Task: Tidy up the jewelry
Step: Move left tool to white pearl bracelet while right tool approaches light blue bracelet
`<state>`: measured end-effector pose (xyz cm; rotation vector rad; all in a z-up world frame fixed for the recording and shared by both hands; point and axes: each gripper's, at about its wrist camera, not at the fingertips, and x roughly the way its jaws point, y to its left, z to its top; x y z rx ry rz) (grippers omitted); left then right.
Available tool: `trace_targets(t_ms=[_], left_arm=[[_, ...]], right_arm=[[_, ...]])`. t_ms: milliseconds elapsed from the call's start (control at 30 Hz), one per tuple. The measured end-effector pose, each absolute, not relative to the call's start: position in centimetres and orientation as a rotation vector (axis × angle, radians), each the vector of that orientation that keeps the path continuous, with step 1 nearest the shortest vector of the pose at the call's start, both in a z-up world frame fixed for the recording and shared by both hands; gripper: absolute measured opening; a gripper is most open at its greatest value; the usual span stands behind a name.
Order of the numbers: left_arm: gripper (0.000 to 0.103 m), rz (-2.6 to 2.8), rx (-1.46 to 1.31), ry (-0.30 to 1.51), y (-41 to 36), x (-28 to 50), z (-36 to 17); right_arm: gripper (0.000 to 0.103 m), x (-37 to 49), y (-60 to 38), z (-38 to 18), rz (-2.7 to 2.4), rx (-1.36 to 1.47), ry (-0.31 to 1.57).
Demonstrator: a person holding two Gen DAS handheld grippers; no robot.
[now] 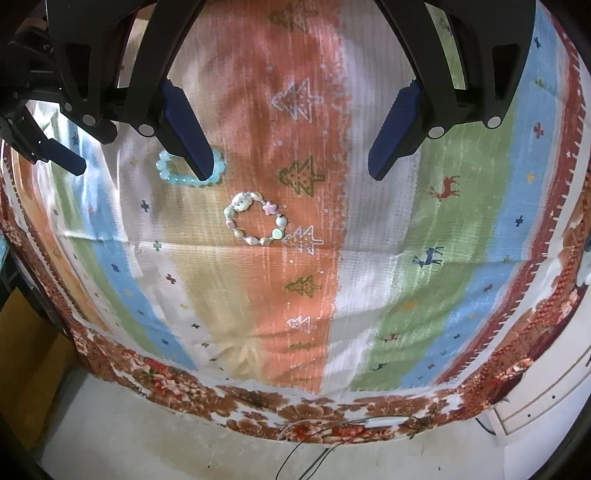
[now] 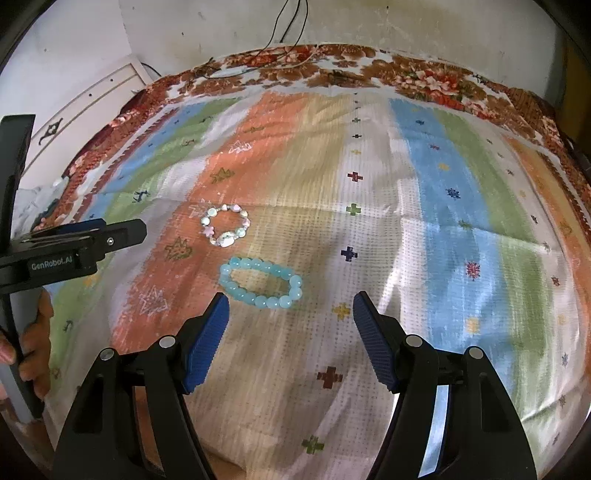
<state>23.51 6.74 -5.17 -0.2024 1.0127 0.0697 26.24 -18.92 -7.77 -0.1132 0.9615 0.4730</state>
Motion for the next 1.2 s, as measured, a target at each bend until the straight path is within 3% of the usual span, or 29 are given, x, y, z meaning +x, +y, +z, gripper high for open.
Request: trace_targets(t_ms=[1200], left_arm=[[0.084,0.123,-0.113,1.119,6.3,31.6,-11.1]], right_arm=[[0.069,31.4,-16.2,-13.4,0.463,-0.171,1.089]])
